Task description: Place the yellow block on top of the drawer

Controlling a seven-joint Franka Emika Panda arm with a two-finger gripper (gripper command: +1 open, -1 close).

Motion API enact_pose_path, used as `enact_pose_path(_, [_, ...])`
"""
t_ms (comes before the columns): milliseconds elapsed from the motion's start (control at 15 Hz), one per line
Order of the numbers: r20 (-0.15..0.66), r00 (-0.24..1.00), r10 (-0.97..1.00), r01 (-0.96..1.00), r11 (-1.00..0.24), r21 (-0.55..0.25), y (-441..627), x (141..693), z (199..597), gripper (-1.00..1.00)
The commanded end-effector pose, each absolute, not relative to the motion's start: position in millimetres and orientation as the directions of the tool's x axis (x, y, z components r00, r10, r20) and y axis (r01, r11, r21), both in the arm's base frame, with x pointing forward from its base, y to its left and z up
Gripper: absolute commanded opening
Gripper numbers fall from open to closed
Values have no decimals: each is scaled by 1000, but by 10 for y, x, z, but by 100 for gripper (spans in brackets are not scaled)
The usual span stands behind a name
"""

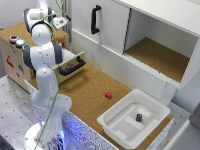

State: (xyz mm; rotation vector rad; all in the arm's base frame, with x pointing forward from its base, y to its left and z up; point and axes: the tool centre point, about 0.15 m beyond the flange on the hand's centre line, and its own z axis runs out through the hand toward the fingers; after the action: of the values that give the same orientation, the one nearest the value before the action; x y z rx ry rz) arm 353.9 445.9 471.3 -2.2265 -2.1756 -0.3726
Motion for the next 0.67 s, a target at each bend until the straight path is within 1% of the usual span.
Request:
enact_pose_path(0, [165,8,986,994,-25,102,4574,3642,5112,100])
enact_pose_path(67, [164,-5,986,994,-13,111,4567,3619,5166,100])
enact_pose_path(133, [155,-22,988,991,1,136,4554,3598,5225,100])
enact_pose_path(267, [166,-65,984,988,39,150,4500,3541,5275,100])
enact_pose_path(467, [179,-112,977,986,87,142,4399,3437,5224,100])
enact_pose_path(600, [194,-96,976,987,68,147,4266,3406,5211,100])
